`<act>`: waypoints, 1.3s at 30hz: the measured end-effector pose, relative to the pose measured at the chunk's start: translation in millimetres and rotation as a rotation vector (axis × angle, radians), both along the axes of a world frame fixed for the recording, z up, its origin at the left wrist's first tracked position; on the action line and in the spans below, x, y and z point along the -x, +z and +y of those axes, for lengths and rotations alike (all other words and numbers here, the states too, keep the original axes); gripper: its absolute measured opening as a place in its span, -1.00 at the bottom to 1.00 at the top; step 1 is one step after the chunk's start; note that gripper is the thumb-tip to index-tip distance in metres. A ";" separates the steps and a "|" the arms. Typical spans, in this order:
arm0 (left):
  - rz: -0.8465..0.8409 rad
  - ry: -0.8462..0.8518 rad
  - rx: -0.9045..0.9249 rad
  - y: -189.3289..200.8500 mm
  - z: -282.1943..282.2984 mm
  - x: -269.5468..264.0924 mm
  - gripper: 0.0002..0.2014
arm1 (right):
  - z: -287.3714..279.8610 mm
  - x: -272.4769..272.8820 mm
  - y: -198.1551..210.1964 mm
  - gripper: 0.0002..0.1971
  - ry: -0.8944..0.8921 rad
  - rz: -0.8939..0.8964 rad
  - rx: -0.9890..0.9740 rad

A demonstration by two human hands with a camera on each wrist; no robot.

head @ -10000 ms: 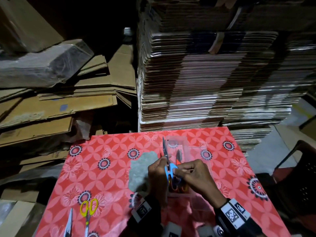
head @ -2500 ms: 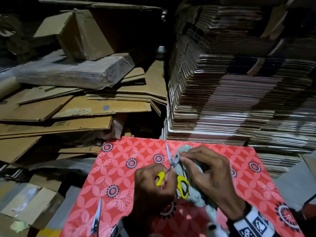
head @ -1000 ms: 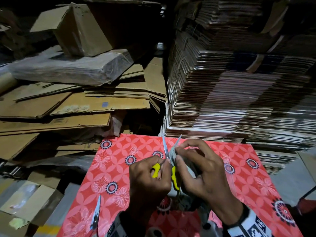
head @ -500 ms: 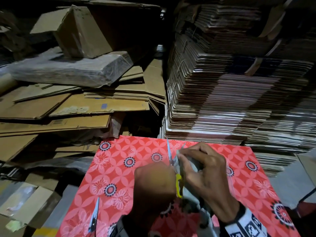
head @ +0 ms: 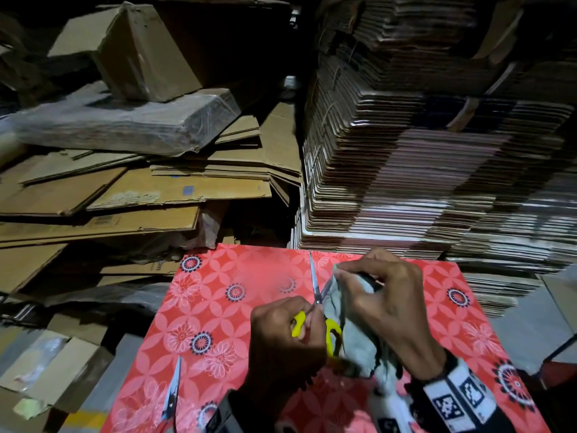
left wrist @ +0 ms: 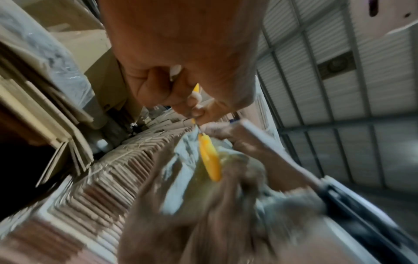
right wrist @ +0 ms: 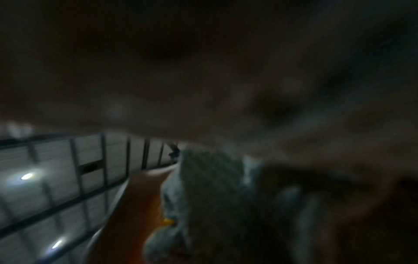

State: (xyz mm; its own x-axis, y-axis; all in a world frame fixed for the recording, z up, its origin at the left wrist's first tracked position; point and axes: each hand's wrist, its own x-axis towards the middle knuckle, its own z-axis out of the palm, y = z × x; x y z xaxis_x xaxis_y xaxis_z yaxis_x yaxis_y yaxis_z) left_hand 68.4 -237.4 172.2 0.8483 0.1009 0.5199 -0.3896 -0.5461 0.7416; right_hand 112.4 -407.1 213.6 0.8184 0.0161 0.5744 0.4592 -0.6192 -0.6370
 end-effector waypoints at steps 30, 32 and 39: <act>-0.023 -0.035 0.044 4.6 -0.7 1.9 -0.61 | 7.6 30.6 7.5 -0.87 0.177 0.005 0.042; -0.029 -0.042 0.025 4.3 -1.9 1.0 -0.59 | -3.4 16.6 8.7 -0.88 0.166 0.024 0.023; -0.035 -0.032 0.043 2.2 0.2 -0.9 -0.57 | 4.7 23.2 5.7 -0.85 0.182 0.033 0.047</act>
